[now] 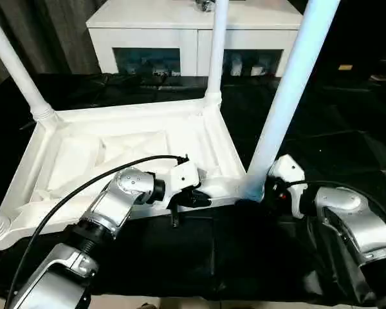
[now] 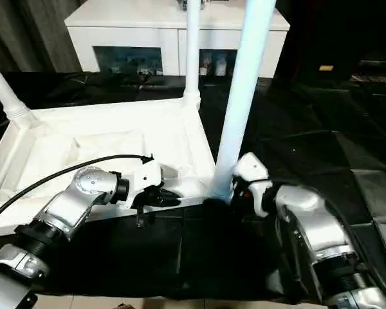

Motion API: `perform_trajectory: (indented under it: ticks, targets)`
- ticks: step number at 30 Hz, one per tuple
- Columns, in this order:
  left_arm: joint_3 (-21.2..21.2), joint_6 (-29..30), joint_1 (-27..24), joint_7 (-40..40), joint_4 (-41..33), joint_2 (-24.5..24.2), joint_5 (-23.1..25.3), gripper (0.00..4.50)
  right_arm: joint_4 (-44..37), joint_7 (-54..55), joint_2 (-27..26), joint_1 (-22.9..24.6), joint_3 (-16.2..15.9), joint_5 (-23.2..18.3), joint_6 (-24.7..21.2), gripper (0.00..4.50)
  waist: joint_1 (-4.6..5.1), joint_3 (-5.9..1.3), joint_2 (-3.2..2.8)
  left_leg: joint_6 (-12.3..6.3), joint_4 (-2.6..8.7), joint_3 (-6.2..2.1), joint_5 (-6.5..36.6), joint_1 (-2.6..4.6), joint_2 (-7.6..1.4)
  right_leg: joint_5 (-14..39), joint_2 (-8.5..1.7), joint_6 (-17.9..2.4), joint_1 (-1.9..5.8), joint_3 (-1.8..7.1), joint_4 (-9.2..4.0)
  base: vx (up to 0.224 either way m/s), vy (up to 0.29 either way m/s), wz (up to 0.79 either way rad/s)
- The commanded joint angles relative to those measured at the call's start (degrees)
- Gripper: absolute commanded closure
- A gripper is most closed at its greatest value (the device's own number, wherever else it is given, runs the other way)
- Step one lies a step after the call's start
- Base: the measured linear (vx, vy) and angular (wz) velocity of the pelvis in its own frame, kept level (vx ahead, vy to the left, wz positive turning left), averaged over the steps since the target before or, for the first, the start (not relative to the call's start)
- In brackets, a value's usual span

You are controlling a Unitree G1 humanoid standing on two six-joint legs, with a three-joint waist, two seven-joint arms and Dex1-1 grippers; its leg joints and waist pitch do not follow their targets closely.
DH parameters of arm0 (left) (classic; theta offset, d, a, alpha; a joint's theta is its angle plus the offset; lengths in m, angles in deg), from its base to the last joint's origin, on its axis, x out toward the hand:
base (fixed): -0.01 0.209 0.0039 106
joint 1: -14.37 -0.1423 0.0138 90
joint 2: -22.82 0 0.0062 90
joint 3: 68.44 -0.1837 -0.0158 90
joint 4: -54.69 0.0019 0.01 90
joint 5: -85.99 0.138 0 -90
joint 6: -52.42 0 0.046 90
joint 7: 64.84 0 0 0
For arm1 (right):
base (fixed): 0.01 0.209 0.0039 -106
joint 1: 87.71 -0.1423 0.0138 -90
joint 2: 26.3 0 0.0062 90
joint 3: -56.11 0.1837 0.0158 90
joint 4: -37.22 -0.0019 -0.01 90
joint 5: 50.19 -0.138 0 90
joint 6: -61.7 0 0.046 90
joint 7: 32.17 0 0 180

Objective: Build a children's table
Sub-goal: Rotate leg to tighten

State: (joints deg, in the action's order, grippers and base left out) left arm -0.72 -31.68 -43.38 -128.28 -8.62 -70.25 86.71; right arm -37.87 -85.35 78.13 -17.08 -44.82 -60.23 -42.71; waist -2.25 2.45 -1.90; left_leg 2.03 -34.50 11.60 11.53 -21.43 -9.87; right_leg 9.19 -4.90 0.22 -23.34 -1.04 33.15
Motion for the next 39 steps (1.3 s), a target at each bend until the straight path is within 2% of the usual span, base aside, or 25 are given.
perform_trajectory:
  ticks: [1,7,8,13,17,18,19,21,22,23,24,25,26,27,28,29,31,32,34,35,36,39]
  targets:
    - [-0.2,0.1,0.0,-1.2,-1.4,-0.7,0.1,4.50,0.8,-0.7,0.4,-1.0,0.2,0.8,0.9,0.85,0.02,-3.57,0.84,-4.53,4.22,-1.24,9.8,0.96,-3.01,8.1,-2.85,-15.3,2.55,1.17,-2.71,0.000,0.000,0.00]
    - [-0.1,0.8,-0.2,-1.6,-1.7,-0.9,-0.1,4.50,1.2,-2.0,0.0,-1.0,1.2,-0.7,1.4,1.37,0.10,-3.56,0.79,-4.20,4.26,-1.25,10.7,1.02,-3.05,9.4,-2.82,-15.1,2.54,1.17,-2.80,0.000,0.000,0.00]
    - [-0.2,0.8,-0.2,-1.7,-1.7,-1.0,-0.1,4.50,0.8,-2.7,0.1,-0.6,1.3,-1.3,1.4,1.57,0.13,-3.57,0.75,-4.26,4.25,-1.24,10.5,1.03,-3.03,8.9,-2.77,-15.2,2.54,1.15,-2.80,0.000,0.000,0.00]
    - [-0.4,1.1,-0.2,-2.1,-1.9,-1.1,-0.2,4.50,1.0,-3.2,0.0,-0.1,1.8,-2.0,1.1,1.73,0.07,-3.70,0.65,-4.77,4.13,-1.22,9.4,1.04,-3.04,6.9,-2.72,-15.9,2.60,1.10,-2.54,0.000,0.000,0.00]
    - [-1.0,1.8,-0.3,-1.5,-1.9,-0.7,0.4,4.50,4.7,3.7,-5.1,-0.9,4.3,-2.4,-0.6,1.76,0.18,-3.64,0.80,-4.80,4.10,-1.14,9.8,1.01,-2.95,7.9,-2.77,-16.0,2.50,1.11,-2.69,0.000,0.000,0.00]
    - [-1.0,1.8,-0.3,-1.5,-1.9,-0.7,0.4,4.50,4.7,3.7,-5.1,-0.9,4.3,-2.4,-0.6,1.77,0.37,-3.52,0.77,-4.24,4.26,-1.21,10.5,0.89,-2.92,9.6,-2.79,-15.6,2.45,1.10,-2.82,0.000,0.000,0.00]
    - [-1.0,2.4,0.0,1.4,-1.0,0.6,1.4,4.50,6.7,9.6,-8.4,-1.7,5.7,-2.3,-1.5,1.78,0.71,-3.42,0.87,-3.47,4.44,-1.32,11.6,0.80,-2.91,11.6,-2.83,-15.0,2.53,1.09,-2.98,0.000,0.000,0.00]
    - [-0.5,3.7,0.4,5.6,0.6,3.0,2.0,4.50,8.9,17.9,-12.9,-2.8,7.2,-1.5,-2.0,1.78,1.26,-3.21,0.62,-1.61,4.71,-1.41,14.3,0.95,-2.81,15.9,-2.78,-13.9,2.02,1.13,-3.33,0.000,0.000,0.00]
    - [-0.3,4.3,0.5,7.0,1.1,3.9,2.2,4.50,9.6,20.8,-14.3,-3.1,7.6,-1.1,-2.0,1.78,1.39,-3.19,0.77,-0.15,4.92,-1.59,16.1,1.22,-2.75,18.8,-2.74,-12.8,2.09,1.00,-3.67,0.000,0.000,0.00]
    - [-0.5,4.7,0.9,9.4,2.2,5.3,3.0,4.50,11.1,26.2,-17.2,-4.1,8.4,-0.4,-2.2,1.78,1.59,-3.19,0.71,0.29,4.95,-1.63,16.9,1.31,-2.72,19.5,-2.65,-12.4,1.96,1.02,-3.72,0.000,0.000,0.00]
    - [-0.6,4.8,1.0,9.8,2.4,5.6,3.1,4.50,11.4,27.1,-17.7,-4.3,8.5,-0.2,-2.2,1.78,2.02,-3.02,0.64,1.13,5.10,-1.70,18.7,1.44,-2.67,21.2,-2.54,-11.8,1.63,1.00,-4.01,0.000,0.000,0.00]
    - [-0.6,5.3,1.4,11.6,3.2,6.5,3.7,4.50,12.4,30.5,-19.5,-5.0,9.1,0.2,-2.3,1.78,2.33,-3.10,0.60,1.66,5.14,-1.84,19.7,1.47,-2.60,21.9,-2.55,-11.3,1.69,0.98,-4.08,0.000,0.000,0.00]
    - [-0.6,6.3,2.3,15.6,4.9,8.4,4.9,4.50,14.0,35.9,-22.4,-6.3,9.7,1.4,-2.3,1.78,2.55,-3.11,0.49,1.93,5.25,-1.92,19.7,1.19,-2.58,21.2,-2.56,-11.0,1.72,1.02,-4.06,0.000,0.000,0.00]
    - [-0.6,6.3,2.3,15.6,4.9,8.4,4.9,4.50,14.0,35.9,-22.4,-6.3,9.7,1.4,-2.3,1.78,2.67,-3.16,0.52,2.04,5.22,-1.84,19.9,1.35,-2.56,20.9,-2.52,-11.0,1.54,1.09,-4.15,0.000,0.000,0.00]
    - [-0.1,7.2,3.1,19.3,6.4,10.0,5.7,4.50,15.2,39.8,-24.7,-7.3,10.2,2.2,-2.4,1.78,2.60,-3.21,0.56,2.11,5.12,-1.81,20.0,1.57,-2.54,20.2,-2.51,-11.1,1.53,1.07,-4.17,0.000,0.000,0.00]
    - [0.3,7.7,3.5,21.1,7.1,10.9,6.0,4.50,15.8,41.5,-25.8,-7.8,10.4,2.5,-2.6,1.78,2.74,-3.21,0.55,1.94,5.13,-1.72,19.9,1.47,-2.49,19.7,-2.46,-11.3,1.51,1.16,-4.15,0.000,0.000,0.00]
    - [1.3,8.7,4.6,25.3,9.0,13.2,6.4,4.50,17.1,44.3,-28.8,-9.1,9.9,3.2,-2.6,1.78,2.63,-3.30,0.60,1.64,5.05,-1.70,19.4,1.56,-2.39,19.1,-2.50,-11.5,1.55,1.15,-4.25,0.000,0.000,0.00]
    - [2.1,9.1,5.6,28.1,10.7,15.0,6.9,4.50,18.2,44.7,-31.2,-10.3,8.1,4.2,-2.2,1.78,2.71,-3.24,0.65,1.41,5.01,-1.63,19.4,1.44,-2.30,19.2,-2.48,-11.5,1.48,1.17,-4.29,0.000,0.000,0.00]
    - [2.5,8.1,6.2,29.3,12.2,15.8,7.2,4.50,17.9,42.5,-31.9,-10.8,4.5,6.4,-0.4,1.78,2.53,-3.33,0.73,1.04,5.00,-1.65,19.2,1.40,-2.30,19.1,-2.50,-11.0,1.62,1.13,-4.38,0.000,0.000,0.00]
    - [2.6,8.0,6.3,29.3,12.3,15.8,7.2,4.50,17.8,42.2,-31.9,-10.8,4.3,6.4,-0.2,1.78,2.46,-3.29,0.95,0.75,5.02,-1.63,19.1,1.28,-2.31,19.0,-2.52,-10.8,1.66,1.14,-4.38,0.000,0.000,0.00]
    - [2.7,7.8,6.4,29.3,12.6,16.0,7.1,4.50,17.2,41.2,-31.9,-10.7,3.8,6.5,0.6,1.22,2.33,-3.35,0.83,0.45,5.06,-1.68,18.4,1.14,-2.34,18.4,-2.62,-10.7,1.84,1.17,-4.26,0.000,0.000,0.00]
    - [2.4,6.9,5.9,27.2,12.2,14.7,7.1,4.50,14.7,40.9,-29.9,-9.9,3.7,7.7,2.9,1.02,2.10,-3.31,0.75,0.12,5.12,-1.64,18.2,1.17,-2.46,17.9,-2.61,-10.7,1.75,1.14,-4.25,0.000,0.000,0.00]
